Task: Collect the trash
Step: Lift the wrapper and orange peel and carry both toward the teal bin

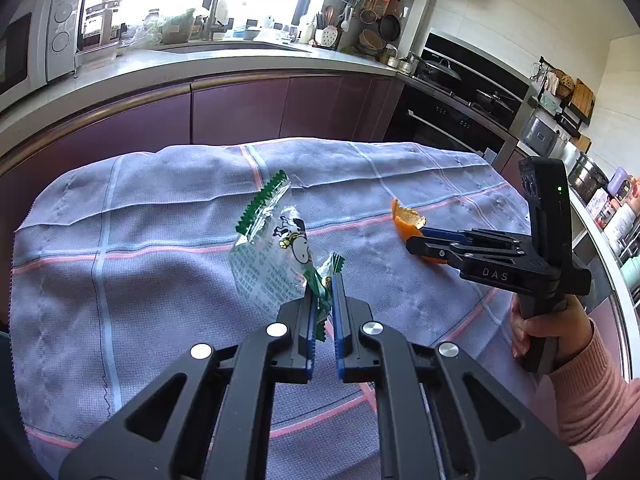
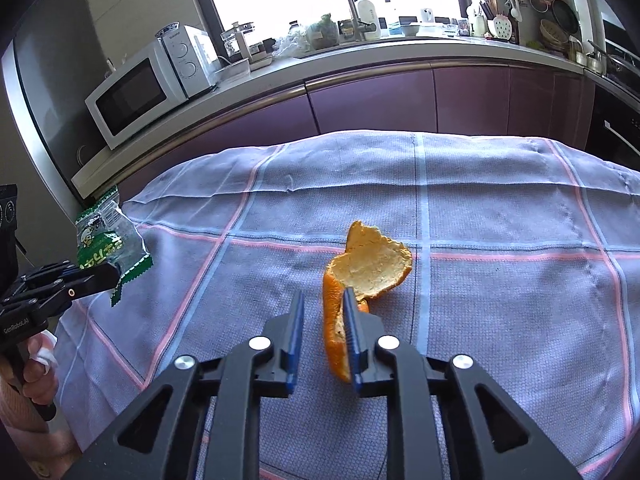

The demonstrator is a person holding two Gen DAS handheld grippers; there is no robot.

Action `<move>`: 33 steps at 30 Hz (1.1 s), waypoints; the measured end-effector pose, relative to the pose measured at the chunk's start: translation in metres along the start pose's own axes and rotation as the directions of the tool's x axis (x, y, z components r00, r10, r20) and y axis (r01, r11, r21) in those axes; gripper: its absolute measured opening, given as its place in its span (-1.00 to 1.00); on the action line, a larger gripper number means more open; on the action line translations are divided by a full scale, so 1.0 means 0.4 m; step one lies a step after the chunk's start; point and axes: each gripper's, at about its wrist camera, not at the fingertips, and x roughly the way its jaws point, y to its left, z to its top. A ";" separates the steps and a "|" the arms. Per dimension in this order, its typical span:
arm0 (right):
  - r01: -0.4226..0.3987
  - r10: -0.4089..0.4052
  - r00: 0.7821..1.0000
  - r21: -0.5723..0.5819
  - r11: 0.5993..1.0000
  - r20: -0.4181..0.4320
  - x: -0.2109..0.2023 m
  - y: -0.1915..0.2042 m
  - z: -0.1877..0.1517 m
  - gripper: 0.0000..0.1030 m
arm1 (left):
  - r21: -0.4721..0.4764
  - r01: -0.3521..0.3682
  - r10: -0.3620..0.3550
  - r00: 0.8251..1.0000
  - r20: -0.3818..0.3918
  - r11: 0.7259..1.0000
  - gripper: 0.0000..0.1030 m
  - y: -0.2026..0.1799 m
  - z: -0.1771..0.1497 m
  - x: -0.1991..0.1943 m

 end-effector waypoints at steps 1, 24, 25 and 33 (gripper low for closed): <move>0.005 -0.005 1.000 -0.008 1.000 -0.004 0.004 0.004 0.002 -0.41 | -0.001 -0.003 0.003 1.000 0.000 1.000 -0.85 0.001 0.000 -0.001; -0.062 0.069 0.996 -0.109 0.992 0.057 -0.059 0.129 -0.003 -0.88 | 0.003 -0.078 0.077 0.996 0.048 0.997 -0.85 0.010 -0.039 -0.099; -0.071 0.078 0.995 -0.119 0.990 0.062 -0.065 0.142 -0.002 -0.88 | 0.000 -0.079 0.079 0.996 0.049 0.997 -0.85 0.012 -0.042 -0.106; -0.139 0.155 0.985 -0.177 0.974 0.075 -0.085 0.248 -0.011 -0.89 | -0.046 -0.118 0.121 0.989 0.078 0.992 -0.85 0.052 -0.075 -0.168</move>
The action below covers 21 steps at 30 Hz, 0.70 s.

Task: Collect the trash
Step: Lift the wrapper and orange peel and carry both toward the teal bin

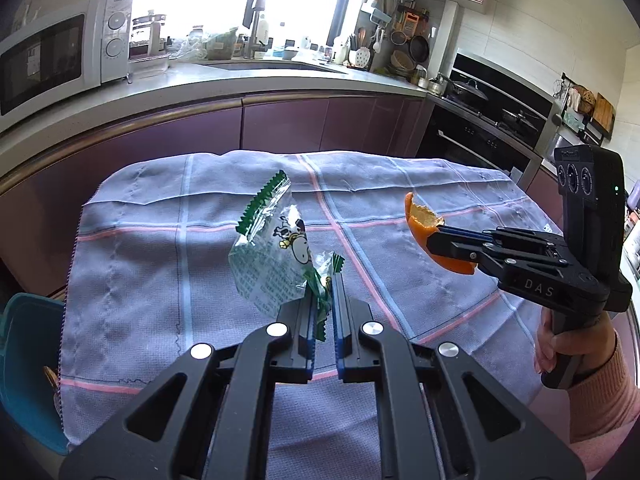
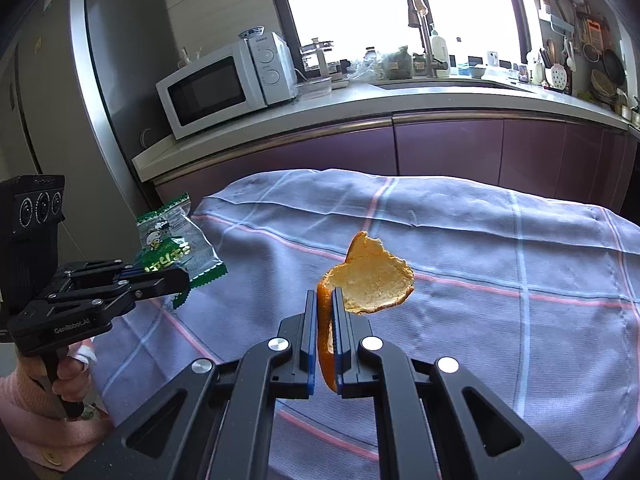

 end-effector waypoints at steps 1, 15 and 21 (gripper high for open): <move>-0.007 0.007 1.000 -0.012 1.000 0.003 0.001 0.015 0.002 -0.89 | -0.008 -0.002 0.002 1.000 0.003 1.000 -0.85 0.009 -0.003 -0.008; -0.148 0.147 0.989 -0.125 0.981 -0.018 0.053 0.204 0.018 -0.89 | -0.090 -0.084 0.089 0.995 0.055 0.992 -0.85 0.127 -0.055 -0.140; -0.200 0.195 0.980 -0.164 0.966 -0.045 0.088 0.273 0.028 -0.89 | -0.122 -0.129 0.138 0.988 0.073 0.984 -0.85 0.179 -0.076 -0.196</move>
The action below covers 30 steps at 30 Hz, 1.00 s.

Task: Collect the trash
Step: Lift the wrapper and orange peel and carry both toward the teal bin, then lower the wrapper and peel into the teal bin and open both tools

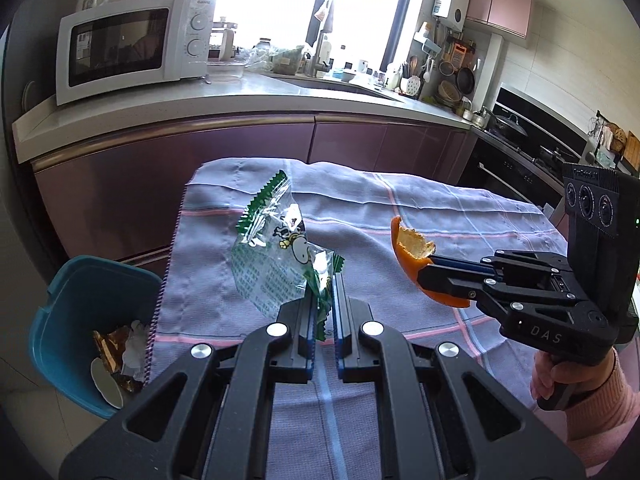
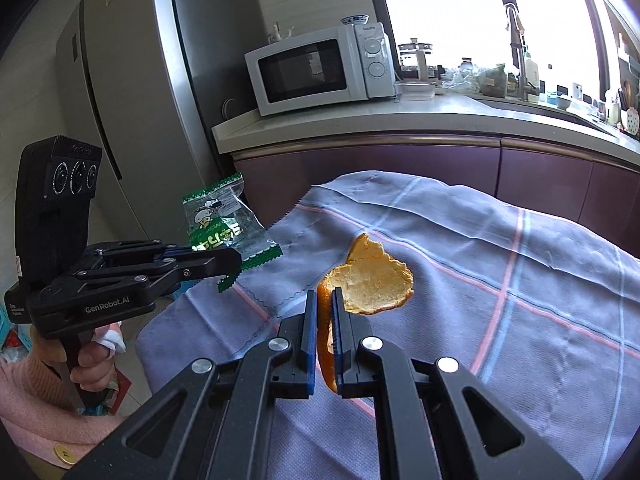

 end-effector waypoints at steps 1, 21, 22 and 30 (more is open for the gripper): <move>-0.009 0.009 1.000 -0.007 1.000 -0.004 0.007 0.009 0.003 -0.89 | -0.006 -0.009 0.009 1.000 0.004 1.000 -0.85 0.010 -0.001 -0.008; -0.163 0.152 0.985 -0.148 0.975 -0.085 0.142 0.192 0.072 -0.89 | -0.101 -0.162 0.167 0.985 0.039 0.982 -0.85 0.211 -0.034 -0.123; -0.173 0.160 0.983 -0.152 0.973 -0.089 0.149 0.199 0.076 -0.89 | -0.106 -0.169 0.174 0.984 0.040 0.980 -0.85 0.222 -0.035 -0.127; -0.228 0.207 0.970 -0.183 0.956 -0.125 0.215 0.252 0.107 -0.89 | -0.136 -0.223 0.229 0.973 0.030 0.965 -0.85 0.290 -0.040 -0.137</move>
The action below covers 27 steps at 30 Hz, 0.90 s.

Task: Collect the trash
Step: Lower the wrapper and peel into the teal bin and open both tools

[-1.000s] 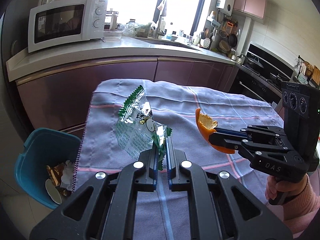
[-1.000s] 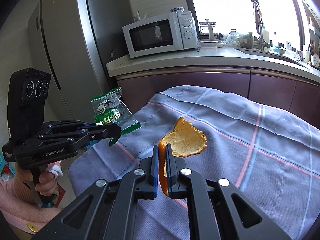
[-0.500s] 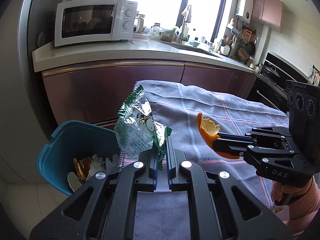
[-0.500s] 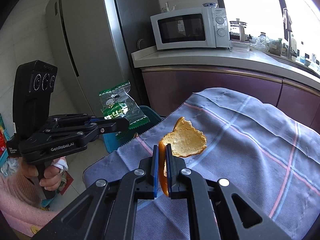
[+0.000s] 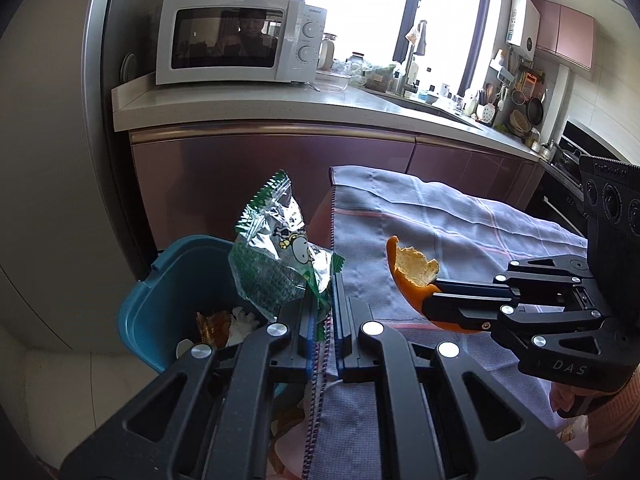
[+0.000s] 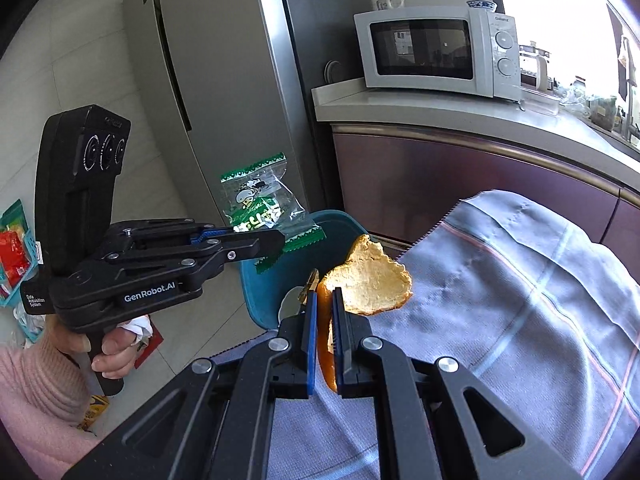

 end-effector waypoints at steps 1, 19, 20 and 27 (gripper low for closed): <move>-0.007 0.007 1.000 -0.002 1.000 -0.003 0.008 0.003 0.005 -0.89 | -0.004 -0.005 0.005 1.000 -0.001 1.000 -0.85 0.007 0.000 0.002; -0.059 0.058 0.997 -0.011 0.998 -0.055 0.119 0.024 0.052 -0.89 | -0.048 -0.059 0.057 0.998 -0.033 0.997 -0.85 0.085 -0.012 0.047; -0.061 0.060 0.996 -0.010 0.998 -0.061 0.129 0.024 0.055 -0.89 | -0.054 -0.062 0.060 0.997 -0.038 0.997 -0.85 0.088 -0.013 0.052; -0.071 0.070 0.992 -0.007 0.997 -0.108 0.200 0.026 0.071 -0.89 | -0.086 -0.093 0.086 0.993 -0.079 0.992 -0.85 0.138 -0.020 0.104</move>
